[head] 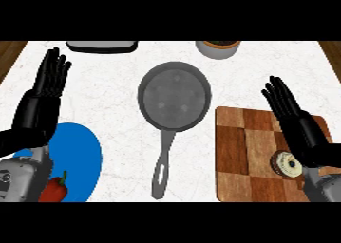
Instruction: Pick the cupcake from the cutting board and place it in the pan
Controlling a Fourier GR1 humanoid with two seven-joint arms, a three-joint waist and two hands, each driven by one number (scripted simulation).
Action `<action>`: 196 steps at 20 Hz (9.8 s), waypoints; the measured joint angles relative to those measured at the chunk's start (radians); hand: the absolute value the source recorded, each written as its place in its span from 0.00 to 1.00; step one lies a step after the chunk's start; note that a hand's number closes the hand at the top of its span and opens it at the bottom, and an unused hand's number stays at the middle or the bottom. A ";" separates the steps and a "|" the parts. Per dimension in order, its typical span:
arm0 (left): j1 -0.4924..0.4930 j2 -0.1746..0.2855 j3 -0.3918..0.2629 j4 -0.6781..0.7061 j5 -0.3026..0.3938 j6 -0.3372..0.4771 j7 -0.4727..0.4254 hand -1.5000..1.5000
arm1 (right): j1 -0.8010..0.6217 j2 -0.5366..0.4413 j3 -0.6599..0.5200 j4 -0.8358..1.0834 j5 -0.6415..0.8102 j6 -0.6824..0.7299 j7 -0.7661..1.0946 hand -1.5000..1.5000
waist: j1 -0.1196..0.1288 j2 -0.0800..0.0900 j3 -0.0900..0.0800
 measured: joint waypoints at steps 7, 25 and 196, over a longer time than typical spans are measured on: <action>0.164 0.061 -0.021 0.063 -0.082 0.007 0.111 0.50 | 0.009 -0.064 -0.153 0.094 0.001 -0.102 0.058 0.00 | -0.020 -0.007 -0.002; 0.311 0.061 -0.074 0.053 -0.152 0.018 0.249 0.50 | 0.405 -0.500 -0.229 -0.105 0.123 -0.182 0.551 0.00 | -0.036 -0.019 0.001; 0.332 -0.096 0.055 -0.031 -0.309 -0.159 0.284 0.50 | -0.767 0.168 -0.544 1.292 0.435 -0.150 -0.243 0.00 | 0.001 -0.007 0.004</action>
